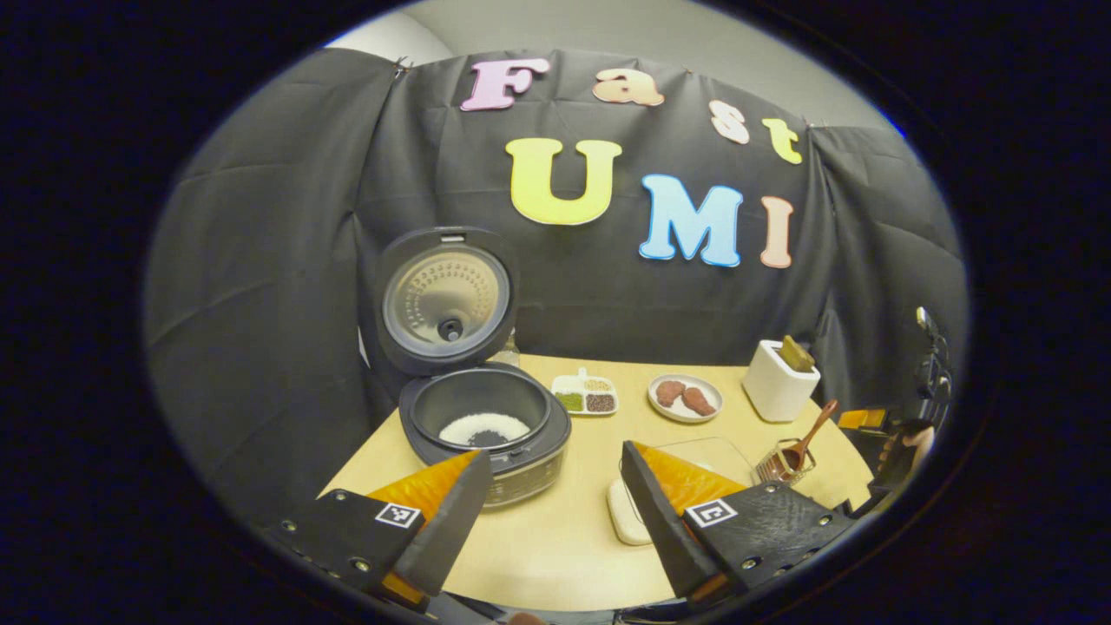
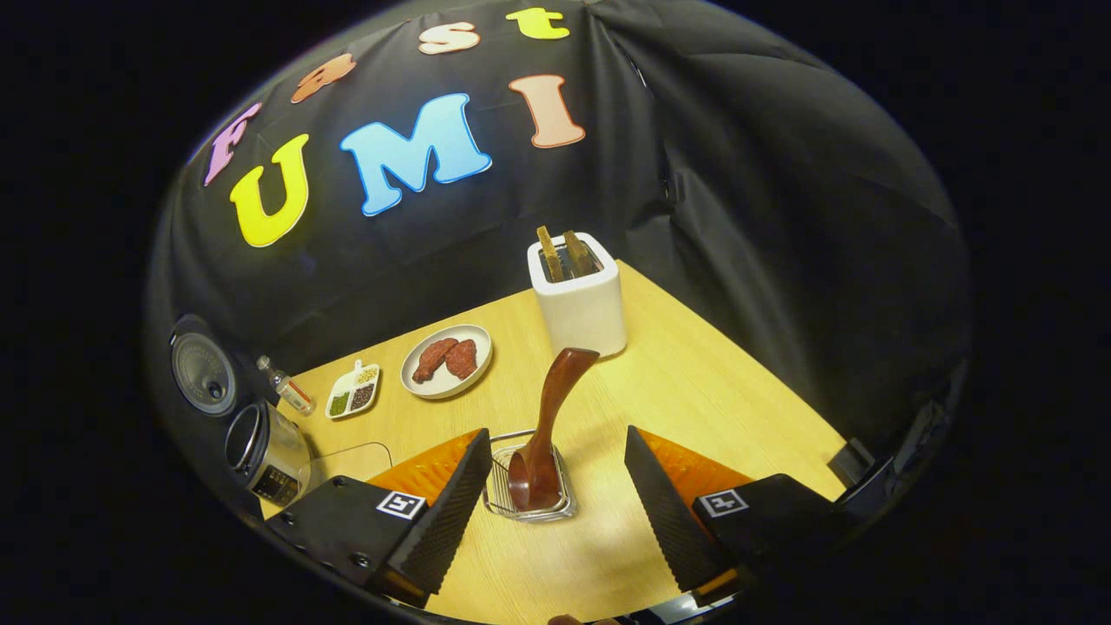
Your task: Close the left gripper, press the button to open the rice cooker; take a wooden spoon from the chopstick holder with the right hand, scoop a spoonful of rice and pour it into the rice cooker, then put the wooden spoon back into the chopstick holder.
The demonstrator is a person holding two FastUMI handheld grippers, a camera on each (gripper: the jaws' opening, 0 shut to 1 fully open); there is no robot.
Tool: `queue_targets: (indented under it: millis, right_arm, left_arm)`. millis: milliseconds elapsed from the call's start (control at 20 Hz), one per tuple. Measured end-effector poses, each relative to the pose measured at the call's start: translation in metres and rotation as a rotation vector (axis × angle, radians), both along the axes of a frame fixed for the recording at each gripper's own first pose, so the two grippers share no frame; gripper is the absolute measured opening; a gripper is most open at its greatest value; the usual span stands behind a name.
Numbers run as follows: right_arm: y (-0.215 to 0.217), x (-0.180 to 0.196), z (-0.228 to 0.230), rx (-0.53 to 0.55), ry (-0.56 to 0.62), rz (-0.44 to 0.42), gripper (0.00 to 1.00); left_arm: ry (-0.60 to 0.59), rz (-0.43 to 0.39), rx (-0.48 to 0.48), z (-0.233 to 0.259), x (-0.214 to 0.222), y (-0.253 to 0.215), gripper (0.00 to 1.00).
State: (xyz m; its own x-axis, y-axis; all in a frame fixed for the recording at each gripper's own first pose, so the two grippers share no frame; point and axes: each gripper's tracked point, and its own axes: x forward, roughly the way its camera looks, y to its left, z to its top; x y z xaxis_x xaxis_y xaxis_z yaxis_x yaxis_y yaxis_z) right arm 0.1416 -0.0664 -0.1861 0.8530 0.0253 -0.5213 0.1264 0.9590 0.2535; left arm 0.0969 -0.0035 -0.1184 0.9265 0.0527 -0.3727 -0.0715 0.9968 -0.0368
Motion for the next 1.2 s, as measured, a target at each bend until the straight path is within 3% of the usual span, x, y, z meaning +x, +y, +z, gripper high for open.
queue_targets:
  millis: [300, 600, 700, 750, 850, 900, 950, 1150, 1200]
  right_arm:
    - [0.003, 0.06, -0.042, 0.057, 0.098, 0.049, 0.98]
    - [0.014, 0.096, -0.071, 0.111, 0.175, 0.099, 0.99]
    - [0.016, 0.102, -0.074, 0.139, 0.186, 0.11, 0.91]
    - [0.018, 0.105, -0.072, 0.157, 0.184, 0.105, 0.95]
    - [0.016, 0.108, -0.068, 0.184, 0.178, 0.068, 0.6]
    - [0.017, 0.106, -0.067, 0.21, 0.184, 0.064, 0.22]
    - [0.02, 0.104, -0.07, 0.224, 0.195, 0.063, 0.31]
    - [0.015, 0.088, -0.035, 0.199, 0.103, 0.031, 0.18]
    - [0.016, 0.083, -0.021, 0.187, 0.073, 0.023, 0.22]
  left_arm:
    - [0.049, 0.047, 0.008, -0.012, 0.028, -0.027, 0.95]
    - [0.1, 0.092, 0.003, -0.025, 0.033, -0.048, 0.94]
    - [0.113, 0.099, -0.009, -0.027, 0.028, -0.054, 0.94]
    - [0.118, 0.099, -0.012, -0.031, 0.024, -0.055, 0.94]
    - [0.127, 0.088, 0.0, -0.034, 0.019, -0.058, 0.95]
    - [0.127, 0.078, 0.01, -0.036, 0.019, -0.06, 0.95]
    - [0.129, 0.069, 0.014, -0.038, 0.019, -0.062, 0.95]
    - [0.115, 0.026, -0.021, -0.039, 0.028, -0.067, 0.95]
    - [0.113, 0.01, -0.023, -0.039, 0.031, -0.066, 0.95]
